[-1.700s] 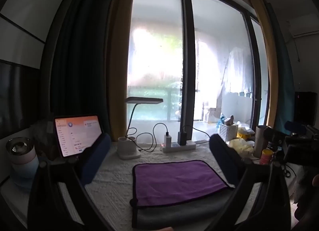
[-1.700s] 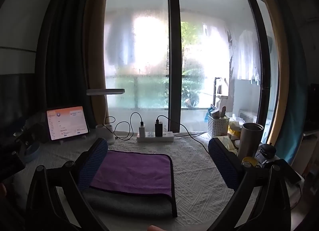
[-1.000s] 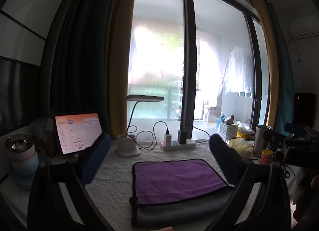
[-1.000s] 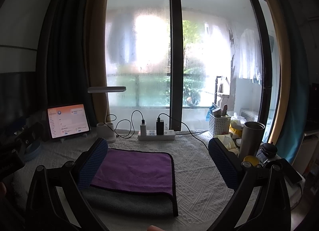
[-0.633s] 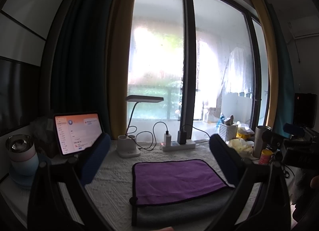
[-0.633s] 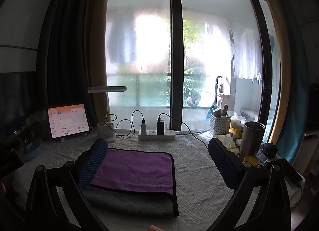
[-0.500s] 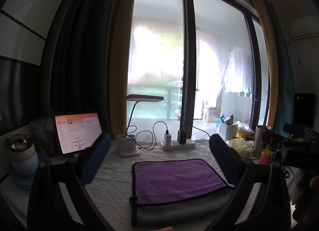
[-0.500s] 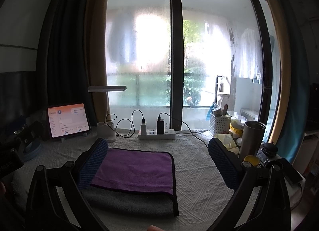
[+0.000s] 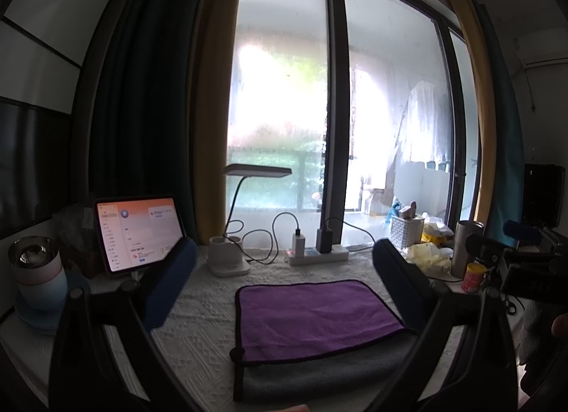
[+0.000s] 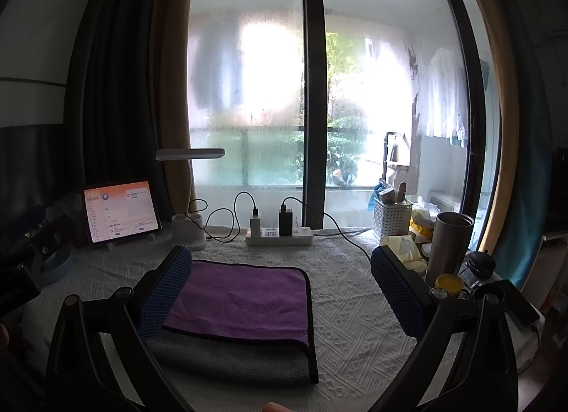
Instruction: Fold towel
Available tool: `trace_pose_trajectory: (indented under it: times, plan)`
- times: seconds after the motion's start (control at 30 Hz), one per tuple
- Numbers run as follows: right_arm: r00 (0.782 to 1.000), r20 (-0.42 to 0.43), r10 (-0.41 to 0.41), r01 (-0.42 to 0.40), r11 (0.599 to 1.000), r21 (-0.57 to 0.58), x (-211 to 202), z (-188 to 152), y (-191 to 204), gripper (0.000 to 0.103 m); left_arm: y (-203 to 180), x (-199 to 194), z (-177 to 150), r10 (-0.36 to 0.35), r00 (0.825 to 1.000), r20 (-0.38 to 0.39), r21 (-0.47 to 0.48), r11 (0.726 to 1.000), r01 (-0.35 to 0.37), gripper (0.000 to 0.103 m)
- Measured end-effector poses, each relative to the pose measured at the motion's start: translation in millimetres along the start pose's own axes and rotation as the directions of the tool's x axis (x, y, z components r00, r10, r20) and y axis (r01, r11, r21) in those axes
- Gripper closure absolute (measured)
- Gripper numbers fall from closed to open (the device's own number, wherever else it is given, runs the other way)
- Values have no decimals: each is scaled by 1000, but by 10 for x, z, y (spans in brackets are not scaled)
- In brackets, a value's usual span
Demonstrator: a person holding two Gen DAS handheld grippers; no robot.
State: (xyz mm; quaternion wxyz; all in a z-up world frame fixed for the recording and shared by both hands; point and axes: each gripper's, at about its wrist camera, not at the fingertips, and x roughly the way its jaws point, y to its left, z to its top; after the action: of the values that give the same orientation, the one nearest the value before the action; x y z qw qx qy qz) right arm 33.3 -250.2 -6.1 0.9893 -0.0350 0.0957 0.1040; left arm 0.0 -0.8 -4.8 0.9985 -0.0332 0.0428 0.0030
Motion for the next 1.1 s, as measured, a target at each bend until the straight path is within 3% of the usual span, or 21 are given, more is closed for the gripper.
trace_pose_trajectory:
  times: [0.17,0.33,0.4,0.5,0.67,0.83,1.0,1.1]
  plan:
    - [999,-41,3,-3,1000,0,93,-118,-63,1,-8,107,-104,5,1000,-3,21,1000,-5,3]
    - [994,-106,23,-25,999,-22,295,-247,-96,1,37,335,-282,11,997,-74,6,1000,-10,3]
    - [989,-144,24,-29,999,-31,415,-294,-103,4,62,440,-381,14,998,-67,-13,1000,-15,3]
    - [974,-223,37,-49,998,-49,618,-433,-106,11,123,610,-556,23,992,-126,-30,999,-27,3]
    - [948,-313,66,-92,993,-68,852,-630,-127,18,197,832,-802,23,963,-270,-91,995,-50,3]
    - [907,-410,96,-122,992,-37,1095,-813,-221,25,249,1031,-1058,14,915,-404,-145,986,-80,3]
    - [882,-457,114,-136,991,-16,1281,-942,-273,32,262,1198,-1208,-7,875,-483,-162,983,-82,3]
    - [871,-475,125,-148,989,-13,1374,-997,-286,32,291,1301,-1290,2,842,-540,-158,982,-103,3]
